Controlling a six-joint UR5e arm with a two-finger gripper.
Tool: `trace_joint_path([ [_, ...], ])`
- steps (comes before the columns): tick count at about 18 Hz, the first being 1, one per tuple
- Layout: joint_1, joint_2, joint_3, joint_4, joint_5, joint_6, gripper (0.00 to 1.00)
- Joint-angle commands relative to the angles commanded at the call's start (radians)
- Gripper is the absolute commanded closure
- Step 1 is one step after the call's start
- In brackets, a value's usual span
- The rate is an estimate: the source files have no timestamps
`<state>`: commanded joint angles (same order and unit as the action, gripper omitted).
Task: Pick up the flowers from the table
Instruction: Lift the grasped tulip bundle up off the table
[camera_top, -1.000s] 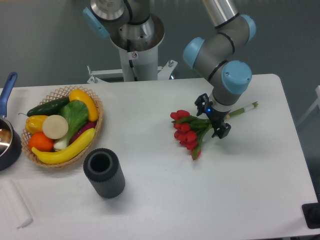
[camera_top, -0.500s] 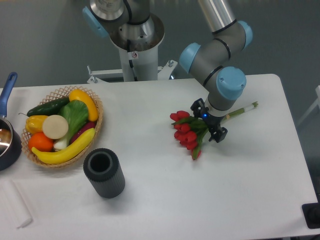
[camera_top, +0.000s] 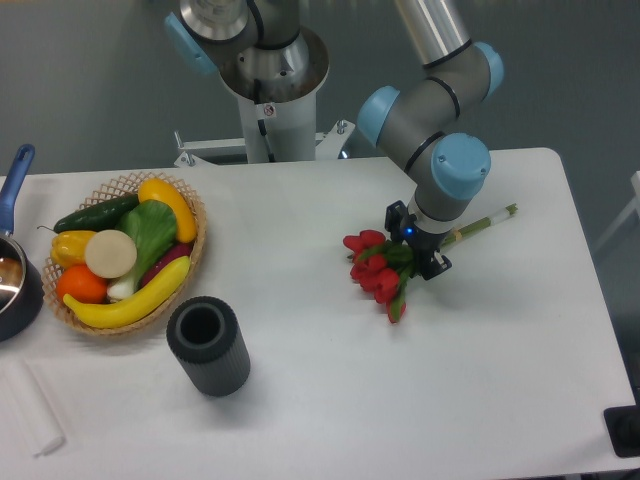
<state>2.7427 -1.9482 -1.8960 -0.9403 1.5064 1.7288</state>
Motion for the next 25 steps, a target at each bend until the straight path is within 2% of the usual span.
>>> trace_joint_path([
  [2, 0.005, 0.002, 0.005, -0.003, -0.002, 0.003, 0.6],
  [8, 0.008, 0.006, 0.044, -0.017, -0.005, 0.011, 0.6],
  [9, 0.008, 0.012, 0.051, -0.017, -0.005, 0.011, 0.6],
  [11, 0.009, 0.06, 0.054, -0.02, -0.015, 0.011, 0.6],
  [19, 0.064, 0.165, 0.077, -0.02, -0.391, -0.009, 0.6],
  [21, 0.081, 0.195, 0.089, -0.026, -0.497, -0.059, 0.59],
  [25, 0.087, 0.224, 0.117, -0.029, -0.629, -0.178, 0.59],
])
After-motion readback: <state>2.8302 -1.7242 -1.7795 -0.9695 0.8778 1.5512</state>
